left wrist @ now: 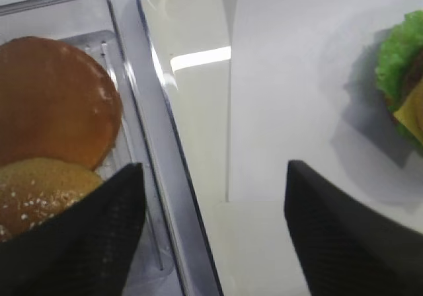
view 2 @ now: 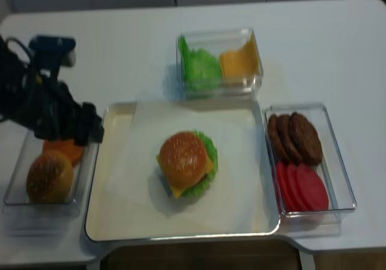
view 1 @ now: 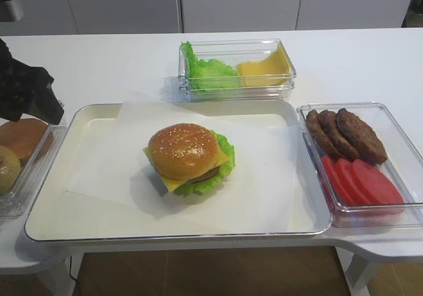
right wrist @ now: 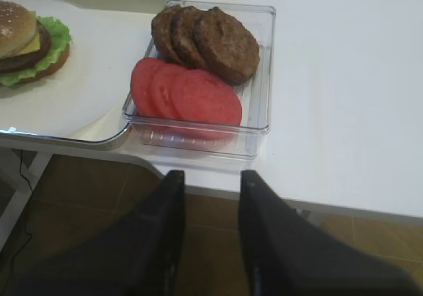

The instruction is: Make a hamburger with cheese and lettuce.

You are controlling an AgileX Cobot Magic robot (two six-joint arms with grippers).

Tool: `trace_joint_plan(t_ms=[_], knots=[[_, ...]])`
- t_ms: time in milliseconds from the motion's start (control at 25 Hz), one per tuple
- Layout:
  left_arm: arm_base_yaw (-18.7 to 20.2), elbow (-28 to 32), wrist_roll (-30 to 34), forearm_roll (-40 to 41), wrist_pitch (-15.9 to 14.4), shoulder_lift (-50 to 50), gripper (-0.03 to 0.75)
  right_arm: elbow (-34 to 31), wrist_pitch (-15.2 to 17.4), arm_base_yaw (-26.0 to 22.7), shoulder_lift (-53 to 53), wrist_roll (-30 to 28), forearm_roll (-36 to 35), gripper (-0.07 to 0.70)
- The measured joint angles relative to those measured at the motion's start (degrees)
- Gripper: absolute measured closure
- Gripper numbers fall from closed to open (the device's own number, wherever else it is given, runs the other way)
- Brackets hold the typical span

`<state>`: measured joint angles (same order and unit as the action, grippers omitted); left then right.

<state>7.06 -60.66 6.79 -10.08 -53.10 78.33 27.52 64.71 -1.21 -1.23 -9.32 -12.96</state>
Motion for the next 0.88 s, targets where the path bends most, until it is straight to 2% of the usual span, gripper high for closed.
trace_joint_plan(t_ms=[240, 760, 880], knots=[[0.0, 0.0, -5.9, 4.4, -2.3, -5.7, 0.227, 0.0, 0.0, 0.0, 0.0, 0.0, 0.0, 0.416], [-0.1, 0.0, -11.7, 12.8, -16.7, -20.6, 0.231, 0.0, 0.0, 0.0, 0.0, 0.0, 0.0, 0.416], [-0.1, 0.0, -13.6, 14.5, -18.2, -24.9, 0.232, 0.0, 0.0, 0.0, 0.0, 0.0, 0.0, 0.416]])
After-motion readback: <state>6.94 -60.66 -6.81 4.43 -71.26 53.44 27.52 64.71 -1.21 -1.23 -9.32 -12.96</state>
